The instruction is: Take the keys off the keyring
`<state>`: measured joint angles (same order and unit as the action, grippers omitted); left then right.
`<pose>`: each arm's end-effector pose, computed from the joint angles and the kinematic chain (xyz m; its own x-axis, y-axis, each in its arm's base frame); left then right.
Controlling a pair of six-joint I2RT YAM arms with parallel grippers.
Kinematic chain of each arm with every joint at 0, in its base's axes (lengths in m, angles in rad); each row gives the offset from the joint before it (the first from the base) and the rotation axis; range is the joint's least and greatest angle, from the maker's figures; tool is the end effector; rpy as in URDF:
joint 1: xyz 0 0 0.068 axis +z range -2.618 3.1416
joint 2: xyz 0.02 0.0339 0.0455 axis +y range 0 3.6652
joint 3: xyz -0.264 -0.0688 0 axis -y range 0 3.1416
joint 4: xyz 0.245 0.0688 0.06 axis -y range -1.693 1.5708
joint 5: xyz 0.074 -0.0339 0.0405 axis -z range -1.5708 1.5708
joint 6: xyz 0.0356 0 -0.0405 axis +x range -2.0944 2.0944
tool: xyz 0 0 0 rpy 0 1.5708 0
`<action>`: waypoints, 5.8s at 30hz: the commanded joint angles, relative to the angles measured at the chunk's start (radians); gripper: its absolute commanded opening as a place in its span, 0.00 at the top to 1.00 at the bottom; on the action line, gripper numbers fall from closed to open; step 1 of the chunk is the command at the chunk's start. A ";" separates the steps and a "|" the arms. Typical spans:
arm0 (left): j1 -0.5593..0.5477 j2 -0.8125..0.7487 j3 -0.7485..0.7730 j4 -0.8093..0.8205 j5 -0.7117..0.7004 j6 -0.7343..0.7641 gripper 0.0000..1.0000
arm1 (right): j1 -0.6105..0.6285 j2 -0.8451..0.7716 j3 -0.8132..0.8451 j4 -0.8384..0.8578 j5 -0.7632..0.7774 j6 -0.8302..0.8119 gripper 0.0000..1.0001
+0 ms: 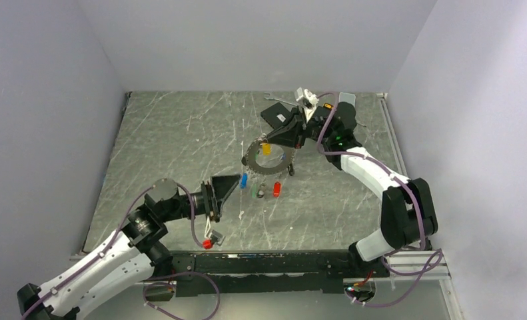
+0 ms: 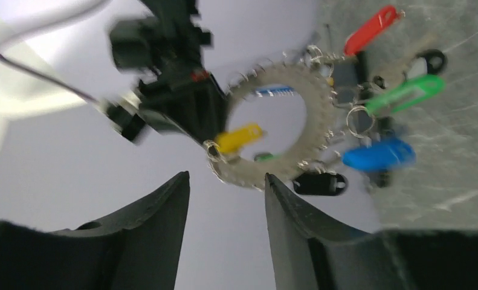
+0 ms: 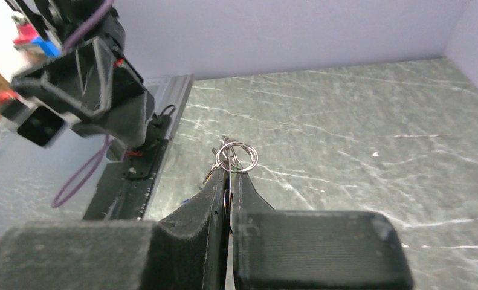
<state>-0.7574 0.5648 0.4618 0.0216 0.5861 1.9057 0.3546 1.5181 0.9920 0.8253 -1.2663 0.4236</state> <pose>0.0956 -0.1175 0.2809 0.9383 0.1957 0.2851 -0.2640 -0.1272 0.9561 0.2967 0.1461 0.3309 -0.1422 0.0788 -0.9867 -0.9879 -0.0743 0.1364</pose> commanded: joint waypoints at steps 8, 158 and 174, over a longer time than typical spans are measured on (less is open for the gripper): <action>0.096 0.526 0.772 -0.651 -0.375 -1.430 0.44 | 0.056 -0.086 0.366 -1.170 0.387 -1.062 1.00; 0.346 1.084 0.983 -0.263 0.463 -1.970 0.89 | 0.259 -0.077 0.416 -1.009 0.949 -0.866 1.00; 0.347 1.100 0.972 -0.184 0.444 -2.040 0.68 | 0.234 -0.084 0.417 -0.993 0.920 -0.776 1.00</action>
<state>-0.4049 1.6619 1.4326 -0.2058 1.0298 -0.1074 0.5930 1.4696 1.3624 -0.2676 -0.3237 -0.3866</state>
